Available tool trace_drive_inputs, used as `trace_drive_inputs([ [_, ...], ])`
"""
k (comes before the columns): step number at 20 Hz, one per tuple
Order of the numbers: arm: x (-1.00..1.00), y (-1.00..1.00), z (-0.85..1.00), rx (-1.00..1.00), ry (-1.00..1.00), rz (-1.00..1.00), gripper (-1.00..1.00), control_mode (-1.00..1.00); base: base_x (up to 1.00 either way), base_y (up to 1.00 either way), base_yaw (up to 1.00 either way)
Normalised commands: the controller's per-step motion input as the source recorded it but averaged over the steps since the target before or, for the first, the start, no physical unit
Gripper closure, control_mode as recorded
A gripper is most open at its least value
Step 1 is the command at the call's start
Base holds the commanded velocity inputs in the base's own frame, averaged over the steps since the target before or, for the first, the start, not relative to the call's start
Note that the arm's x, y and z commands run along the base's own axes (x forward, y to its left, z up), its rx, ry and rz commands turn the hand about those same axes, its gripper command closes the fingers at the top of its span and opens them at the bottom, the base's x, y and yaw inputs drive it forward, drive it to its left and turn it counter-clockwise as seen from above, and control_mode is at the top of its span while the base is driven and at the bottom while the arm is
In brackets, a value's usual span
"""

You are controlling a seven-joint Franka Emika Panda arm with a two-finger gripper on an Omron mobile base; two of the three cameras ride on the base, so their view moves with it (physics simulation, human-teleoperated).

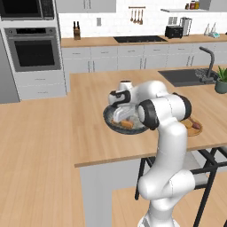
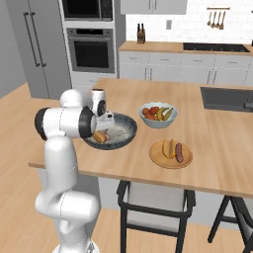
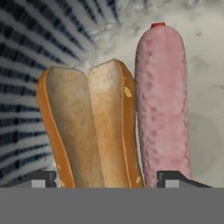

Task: Place one bun and one sausage from the bowl on each plate.

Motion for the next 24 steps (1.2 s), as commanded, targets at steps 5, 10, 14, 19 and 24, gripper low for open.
trace_drive_inputs([
  [5,0.41,-0.46,0.00,0.00,-0.08,0.00,-1.00,-1.00,0.00,0.00,0.00],
  [10,0.17,-0.23,-0.20,0.00,-0.01,0.00,-1.00,-1.00,0.00,0.00,0.00],
  [14,-0.04,0.00,-0.43,0.00,0.00,0.00,-1.00,-1.00,0.00,0.00,0.00],
  [19,0.00,0.00,0.00,0.00,0.00,0.00,1.00,-1.00,0.00,0.00,0.00],
  [24,-0.01,0.00,0.21,0.00,0.00,0.00,1.00,-1.00,0.00,0.00,0.00],
])
